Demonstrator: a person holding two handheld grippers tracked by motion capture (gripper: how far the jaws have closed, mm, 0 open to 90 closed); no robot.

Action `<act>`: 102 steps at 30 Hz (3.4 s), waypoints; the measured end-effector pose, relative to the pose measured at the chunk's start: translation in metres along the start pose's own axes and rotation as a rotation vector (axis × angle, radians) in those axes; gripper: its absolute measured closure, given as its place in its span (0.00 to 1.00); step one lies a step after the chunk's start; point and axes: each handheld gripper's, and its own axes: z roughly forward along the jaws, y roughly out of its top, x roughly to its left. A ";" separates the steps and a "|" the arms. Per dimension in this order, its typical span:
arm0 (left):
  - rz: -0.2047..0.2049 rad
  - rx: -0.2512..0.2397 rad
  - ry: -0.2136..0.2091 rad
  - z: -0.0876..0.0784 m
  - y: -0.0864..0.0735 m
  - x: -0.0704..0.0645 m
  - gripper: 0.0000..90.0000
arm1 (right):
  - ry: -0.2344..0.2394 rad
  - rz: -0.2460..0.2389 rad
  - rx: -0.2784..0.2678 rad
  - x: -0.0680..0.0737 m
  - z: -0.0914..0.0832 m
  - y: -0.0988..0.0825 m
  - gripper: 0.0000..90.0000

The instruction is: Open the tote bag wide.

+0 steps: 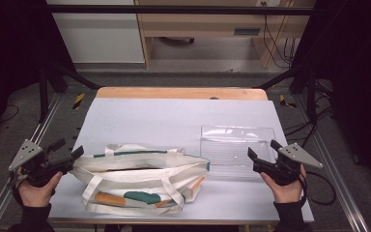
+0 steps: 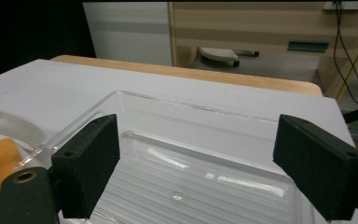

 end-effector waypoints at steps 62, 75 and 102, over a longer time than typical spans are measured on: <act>-0.046 0.227 -0.139 0.019 -0.016 -0.006 0.92 | 0.510 -0.227 0.049 0.212 0.058 0.035 0.45; -0.068 0.223 -0.122 0.023 -0.017 -0.006 0.92 | 0.590 -0.350 0.199 0.254 0.074 -0.006 0.45; -0.089 0.252 -0.070 0.028 -0.020 -0.009 0.92 | 0.664 -0.372 0.327 0.254 0.075 -0.011 0.98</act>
